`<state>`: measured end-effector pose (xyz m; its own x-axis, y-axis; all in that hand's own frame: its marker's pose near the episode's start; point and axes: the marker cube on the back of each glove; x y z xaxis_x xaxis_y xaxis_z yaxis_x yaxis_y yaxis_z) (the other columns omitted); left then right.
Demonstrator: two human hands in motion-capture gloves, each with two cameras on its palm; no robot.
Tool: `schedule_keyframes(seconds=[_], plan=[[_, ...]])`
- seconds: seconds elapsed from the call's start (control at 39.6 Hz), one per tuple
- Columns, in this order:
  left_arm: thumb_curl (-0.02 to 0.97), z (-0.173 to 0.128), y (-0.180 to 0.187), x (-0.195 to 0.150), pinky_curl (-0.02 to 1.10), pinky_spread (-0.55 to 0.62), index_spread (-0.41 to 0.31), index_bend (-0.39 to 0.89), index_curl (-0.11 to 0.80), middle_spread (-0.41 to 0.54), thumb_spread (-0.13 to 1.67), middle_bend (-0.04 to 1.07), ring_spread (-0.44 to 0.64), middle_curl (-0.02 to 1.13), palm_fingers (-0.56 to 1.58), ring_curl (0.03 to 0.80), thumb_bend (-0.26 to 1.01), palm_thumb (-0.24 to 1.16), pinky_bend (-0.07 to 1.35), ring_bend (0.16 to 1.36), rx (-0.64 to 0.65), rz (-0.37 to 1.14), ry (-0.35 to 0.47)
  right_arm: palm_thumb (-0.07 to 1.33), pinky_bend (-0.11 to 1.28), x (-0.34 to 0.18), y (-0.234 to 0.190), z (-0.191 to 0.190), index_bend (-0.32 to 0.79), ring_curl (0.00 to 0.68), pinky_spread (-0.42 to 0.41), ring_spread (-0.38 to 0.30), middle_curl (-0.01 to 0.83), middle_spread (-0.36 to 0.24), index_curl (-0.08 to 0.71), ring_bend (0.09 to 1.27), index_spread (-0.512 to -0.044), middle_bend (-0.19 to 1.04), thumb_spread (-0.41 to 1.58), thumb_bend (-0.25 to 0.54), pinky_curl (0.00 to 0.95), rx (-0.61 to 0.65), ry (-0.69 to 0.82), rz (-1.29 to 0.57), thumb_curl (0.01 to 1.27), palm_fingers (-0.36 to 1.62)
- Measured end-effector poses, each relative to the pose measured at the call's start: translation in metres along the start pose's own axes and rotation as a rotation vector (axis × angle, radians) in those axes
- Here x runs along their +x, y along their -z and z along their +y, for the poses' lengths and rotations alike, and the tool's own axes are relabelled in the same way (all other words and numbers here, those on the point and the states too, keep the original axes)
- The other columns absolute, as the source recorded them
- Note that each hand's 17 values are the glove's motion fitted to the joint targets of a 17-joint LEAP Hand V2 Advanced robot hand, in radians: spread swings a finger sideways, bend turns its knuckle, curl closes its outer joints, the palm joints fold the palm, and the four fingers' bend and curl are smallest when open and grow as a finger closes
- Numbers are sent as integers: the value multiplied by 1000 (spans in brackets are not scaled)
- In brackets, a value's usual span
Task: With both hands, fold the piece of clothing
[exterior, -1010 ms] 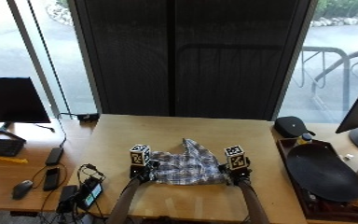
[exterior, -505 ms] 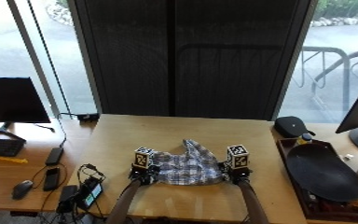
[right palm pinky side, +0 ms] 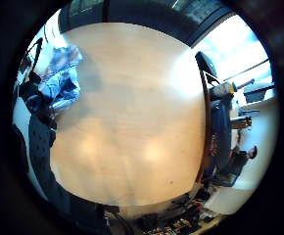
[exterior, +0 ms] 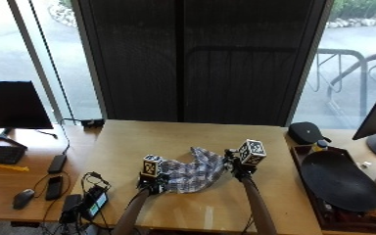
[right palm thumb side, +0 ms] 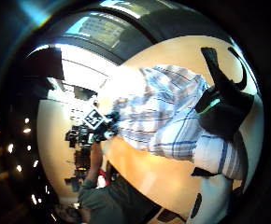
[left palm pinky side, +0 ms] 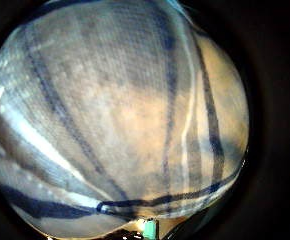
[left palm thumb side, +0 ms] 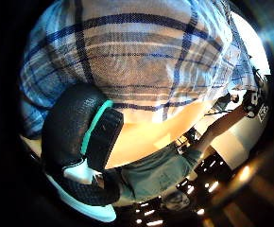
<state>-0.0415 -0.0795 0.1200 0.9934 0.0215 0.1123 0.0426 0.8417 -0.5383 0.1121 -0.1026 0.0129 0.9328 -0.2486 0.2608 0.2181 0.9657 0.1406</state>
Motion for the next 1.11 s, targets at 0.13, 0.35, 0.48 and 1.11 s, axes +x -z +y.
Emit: schedule_keyframes(seconds=[0.13, 0.35, 0.48, 1.11], plan=[[223, 0, -1, 1, 438, 399, -117, 105, 261, 201, 1274, 153, 488, 256, -150, 325, -14, 158, 673, 513, 3, 8, -25, 1073, 614, -4, -12, -31, 213, 392, -279, -288, 356, -190, 352, 599, -316, 147, 652, -13, 349, 18, -45, -79, 594, 1178], [224, -2, -3, 2, 427, 402, -117, 106, 244, 209, 1280, 157, 494, 254, -142, 319, -12, 154, 671, 510, 49, 21, -44, 1089, 586, -58, 11, -50, 235, 373, -308, -313, 347, -207, 404, 518, -306, 143, 543, -25, 349, 112, 28, -122, 638, 1181], [228, -4, -6, 3, 420, 402, -110, 108, 237, 212, 1284, 166, 495, 257, -129, 317, -10, 159, 664, 512, 59, 45, -74, 1093, 576, -89, 20, -56, 228, 373, -312, -319, 342, -215, 421, 503, -304, 141, 505, -25, 351, 127, 47, -104, 656, 1186], [238, 0, -11, 10, 391, 400, -57, 71, 174, 208, 1298, 224, 472, 322, -80, 319, -7, 205, 657, 575, 134, 186, -194, 1093, 560, -249, 25, -77, 205, 383, -320, -327, 334, -233, 473, 452, -306, 141, 467, -27, 359, 133, 288, 35, 705, 1194]])
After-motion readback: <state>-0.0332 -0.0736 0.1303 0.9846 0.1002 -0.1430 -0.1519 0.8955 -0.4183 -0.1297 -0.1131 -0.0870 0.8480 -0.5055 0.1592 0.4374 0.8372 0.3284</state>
